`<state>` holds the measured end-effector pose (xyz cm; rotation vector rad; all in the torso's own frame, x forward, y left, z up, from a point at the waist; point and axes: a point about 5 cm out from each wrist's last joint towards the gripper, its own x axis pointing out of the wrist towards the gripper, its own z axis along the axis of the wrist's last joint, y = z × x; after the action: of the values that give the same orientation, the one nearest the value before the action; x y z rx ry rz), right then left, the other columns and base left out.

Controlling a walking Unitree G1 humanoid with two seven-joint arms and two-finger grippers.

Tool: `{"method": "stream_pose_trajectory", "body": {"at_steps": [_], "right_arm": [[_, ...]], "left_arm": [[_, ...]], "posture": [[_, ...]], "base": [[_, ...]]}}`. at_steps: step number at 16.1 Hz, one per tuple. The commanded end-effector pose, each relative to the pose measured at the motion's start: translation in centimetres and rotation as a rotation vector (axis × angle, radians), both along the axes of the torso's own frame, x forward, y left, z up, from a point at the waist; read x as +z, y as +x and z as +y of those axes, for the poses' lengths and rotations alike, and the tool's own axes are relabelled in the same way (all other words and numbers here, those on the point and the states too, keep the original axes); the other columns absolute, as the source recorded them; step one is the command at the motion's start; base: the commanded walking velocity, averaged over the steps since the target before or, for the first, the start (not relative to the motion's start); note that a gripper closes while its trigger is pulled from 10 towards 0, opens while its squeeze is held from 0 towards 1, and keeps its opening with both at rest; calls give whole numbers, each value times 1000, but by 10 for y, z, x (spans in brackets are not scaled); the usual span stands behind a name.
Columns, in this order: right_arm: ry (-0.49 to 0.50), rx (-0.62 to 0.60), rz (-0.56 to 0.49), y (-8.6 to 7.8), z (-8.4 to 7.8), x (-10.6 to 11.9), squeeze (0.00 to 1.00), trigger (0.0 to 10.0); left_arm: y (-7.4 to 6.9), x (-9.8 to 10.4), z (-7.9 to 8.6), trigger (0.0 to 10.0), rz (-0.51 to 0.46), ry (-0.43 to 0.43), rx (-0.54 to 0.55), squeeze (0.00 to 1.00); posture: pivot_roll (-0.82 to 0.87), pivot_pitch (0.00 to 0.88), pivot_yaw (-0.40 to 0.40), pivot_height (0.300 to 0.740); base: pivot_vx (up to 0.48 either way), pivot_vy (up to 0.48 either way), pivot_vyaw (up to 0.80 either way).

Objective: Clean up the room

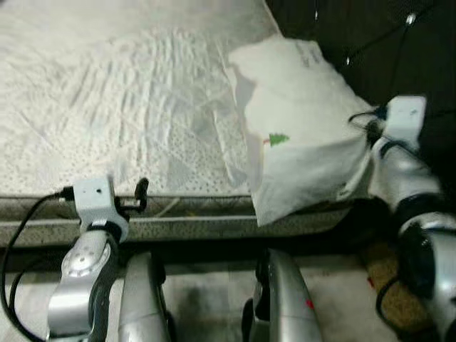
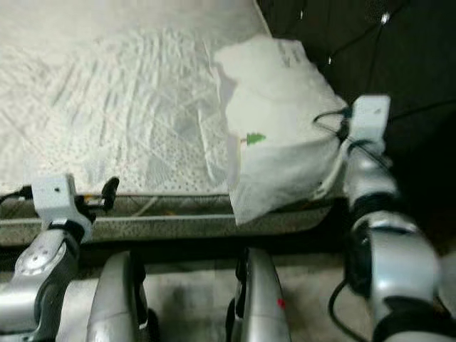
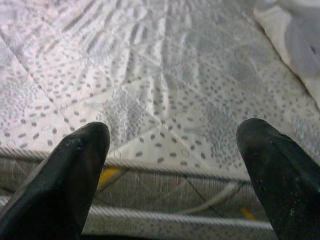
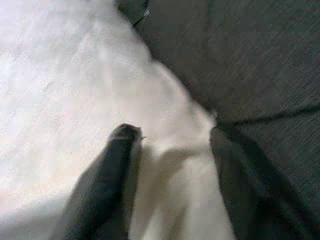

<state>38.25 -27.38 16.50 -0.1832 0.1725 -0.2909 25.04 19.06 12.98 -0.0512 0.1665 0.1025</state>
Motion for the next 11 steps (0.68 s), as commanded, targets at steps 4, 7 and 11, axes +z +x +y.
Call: {"method": "stream_pose_trajectory", "body": {"at_steps": [4, 7, 11], "right_arm": [[241, 70, 236, -28, 24, -73, 1000, 10000], [336, 22, 198, -43, 26, -88, 1000, 10000], [235, -20, -108, -57, 32, -61, 1000, 10000]], "left_arm": [[8, -6, -4, 10000, -1, -16, -9, 0], [17, -6, -7, 10000, -20, -24, -20, 0], [24, -6, -5, 10000, -48, -29, -11, 0]], "posture": [[44, 0, -75, 529], [38, 0, -68, 529], [29, 0, -68, 529]], "base": [[0, 0, 0], [0, 0, 0], [0, 0, 0]]}}
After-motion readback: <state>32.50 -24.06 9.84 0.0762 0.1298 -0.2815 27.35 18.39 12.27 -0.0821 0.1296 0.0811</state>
